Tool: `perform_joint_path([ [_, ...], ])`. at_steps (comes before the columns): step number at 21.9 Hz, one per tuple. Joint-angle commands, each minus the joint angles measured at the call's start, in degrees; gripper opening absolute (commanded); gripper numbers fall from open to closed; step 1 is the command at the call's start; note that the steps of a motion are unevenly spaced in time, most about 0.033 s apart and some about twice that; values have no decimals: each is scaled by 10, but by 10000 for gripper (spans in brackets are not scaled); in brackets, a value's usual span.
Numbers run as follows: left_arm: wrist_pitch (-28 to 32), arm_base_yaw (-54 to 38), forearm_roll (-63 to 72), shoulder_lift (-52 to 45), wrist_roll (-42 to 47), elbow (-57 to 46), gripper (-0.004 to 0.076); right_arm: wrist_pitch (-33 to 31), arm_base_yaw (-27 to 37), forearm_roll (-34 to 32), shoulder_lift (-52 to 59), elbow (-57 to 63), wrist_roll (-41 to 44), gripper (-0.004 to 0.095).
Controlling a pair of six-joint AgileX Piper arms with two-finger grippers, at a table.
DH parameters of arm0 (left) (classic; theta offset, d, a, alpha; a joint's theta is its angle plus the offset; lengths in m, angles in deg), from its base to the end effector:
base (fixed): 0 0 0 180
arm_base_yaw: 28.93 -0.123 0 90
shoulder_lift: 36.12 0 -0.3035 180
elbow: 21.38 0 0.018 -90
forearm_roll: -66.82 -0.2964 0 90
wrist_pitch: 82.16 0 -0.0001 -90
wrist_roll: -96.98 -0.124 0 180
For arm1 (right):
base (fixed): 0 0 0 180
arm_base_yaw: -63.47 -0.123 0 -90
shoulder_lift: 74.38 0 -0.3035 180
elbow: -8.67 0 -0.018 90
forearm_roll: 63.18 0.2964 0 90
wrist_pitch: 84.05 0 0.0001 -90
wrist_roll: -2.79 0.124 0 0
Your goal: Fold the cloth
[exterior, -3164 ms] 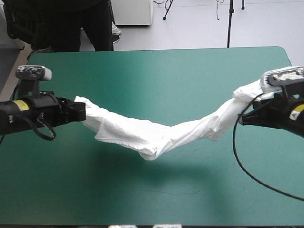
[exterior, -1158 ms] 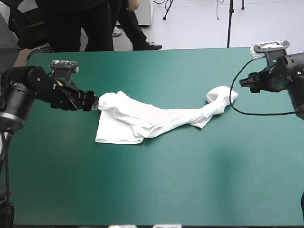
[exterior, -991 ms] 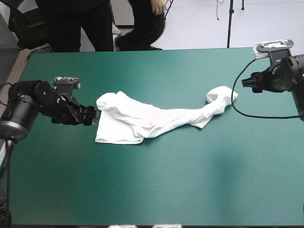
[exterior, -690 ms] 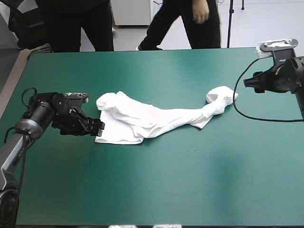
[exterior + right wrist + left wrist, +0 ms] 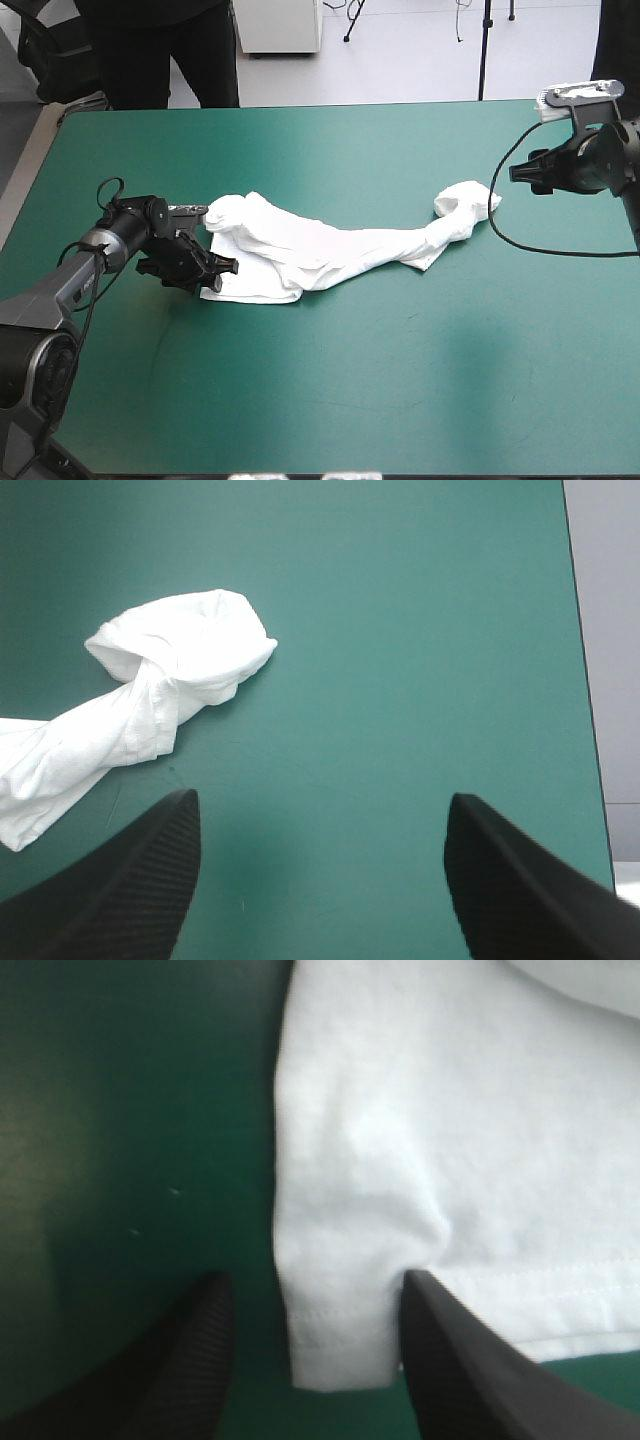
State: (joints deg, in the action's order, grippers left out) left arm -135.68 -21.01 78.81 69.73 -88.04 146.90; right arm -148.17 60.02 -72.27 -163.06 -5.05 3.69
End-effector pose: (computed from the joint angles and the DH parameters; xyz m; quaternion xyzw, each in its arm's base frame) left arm 0.3677 -0.0721 0.1731 0.0567 0.9915 -0.0905 0.0750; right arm 0.3558 0.0038 0.4283 -0.0283 0.9336 -0.0656 0.3512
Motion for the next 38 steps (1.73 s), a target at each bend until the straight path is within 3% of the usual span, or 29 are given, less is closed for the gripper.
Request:
perform_joint_path([
  [1, 9, 24, 34, 10, 5, 7, 281, 29, -1, -10, 14, -20, -5, 648],
  [8, 13, 47, 23, 29, 7, 7, -8, 78, 0, -8, -82, -20, -5, 648],
  [17, 1, 47, 28, 29, 7, 7, -9, 130, 3, 12, -227, -37, -5, 648],
  [29, -11, 47, 39, 29, 8, 7, -9, 145, 45, 151, -364, -102, -51, 573],
  [31, -14, 47, 39, 29, 9, 7, -9, 144, 45, 152, -374, -101, -51, 482],
  [33, -14, 47, 39, 29, 9, 7, -9, 144, 45, 152, -379, -101, -55, 309],
  [34, -14, 47, 39, 29, 9, 7, -9, 142, 45, 156, -380, -101, -58, 176],
  [36, -12, 47, 39, 29, 9, 7, -9, 142, 45, 155, -381, -101, -65, 22],
  [38, -12, 47, 38, 29, 6, 9, -9, 141, 45, 155, -381, -101, -65, -12],
])
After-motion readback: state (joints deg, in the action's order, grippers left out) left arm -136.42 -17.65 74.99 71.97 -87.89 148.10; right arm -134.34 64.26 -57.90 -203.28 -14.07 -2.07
